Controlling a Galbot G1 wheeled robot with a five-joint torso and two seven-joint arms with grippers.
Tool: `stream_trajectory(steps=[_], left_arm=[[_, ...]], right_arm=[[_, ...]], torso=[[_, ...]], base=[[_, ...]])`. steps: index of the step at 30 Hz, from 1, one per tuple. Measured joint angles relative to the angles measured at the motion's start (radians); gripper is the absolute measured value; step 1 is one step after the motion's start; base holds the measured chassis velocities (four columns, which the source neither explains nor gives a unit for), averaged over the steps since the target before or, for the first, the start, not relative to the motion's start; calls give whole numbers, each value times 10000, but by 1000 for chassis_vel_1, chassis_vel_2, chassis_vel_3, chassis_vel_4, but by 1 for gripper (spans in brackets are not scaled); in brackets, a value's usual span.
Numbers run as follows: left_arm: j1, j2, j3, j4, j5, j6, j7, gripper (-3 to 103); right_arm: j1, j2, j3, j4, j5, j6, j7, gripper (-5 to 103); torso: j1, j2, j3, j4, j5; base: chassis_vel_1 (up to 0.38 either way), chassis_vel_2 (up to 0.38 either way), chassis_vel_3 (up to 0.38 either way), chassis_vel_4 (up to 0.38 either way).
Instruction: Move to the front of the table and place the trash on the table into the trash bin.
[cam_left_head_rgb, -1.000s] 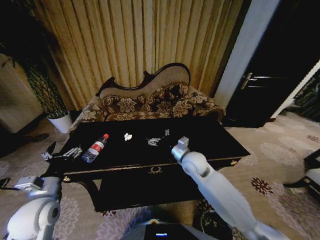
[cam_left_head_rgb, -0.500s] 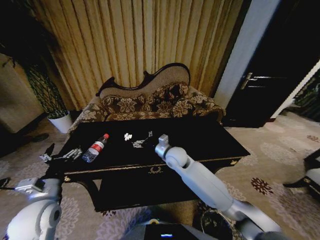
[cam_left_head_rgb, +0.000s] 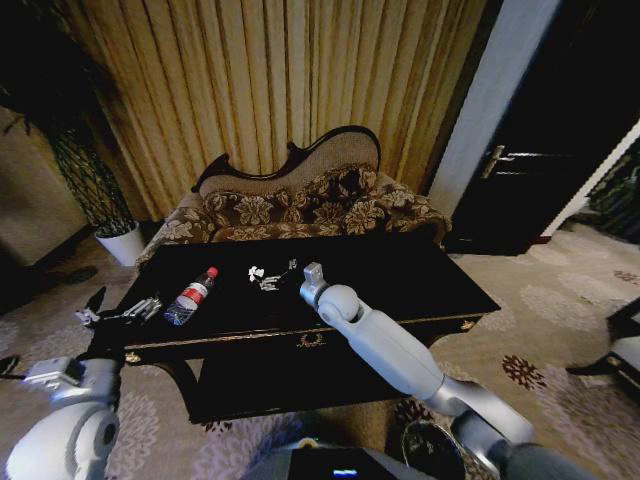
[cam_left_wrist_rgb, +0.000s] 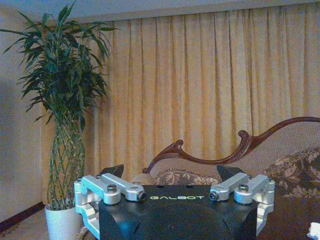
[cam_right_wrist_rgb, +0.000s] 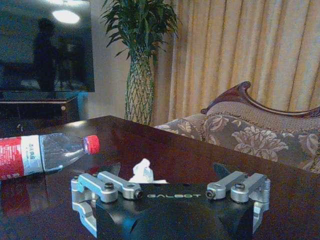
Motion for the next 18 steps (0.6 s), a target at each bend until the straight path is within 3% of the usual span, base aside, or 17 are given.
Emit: stream_trajectory(steps=[12,18], left_arm=[[-28,27,-190,44,-204,-35,35,100],[-34,3,-243,58,-245,-52,87,100]], right_arm=[[621,14,-1068,-717,251,-18,0,100],[832,398,-1136,-1167,246,-12,0,100]], torso=[[0,0,0,0,0],[0,0,-1,2,0]], base=[[0,0,0,0],[0,0,0,0]])
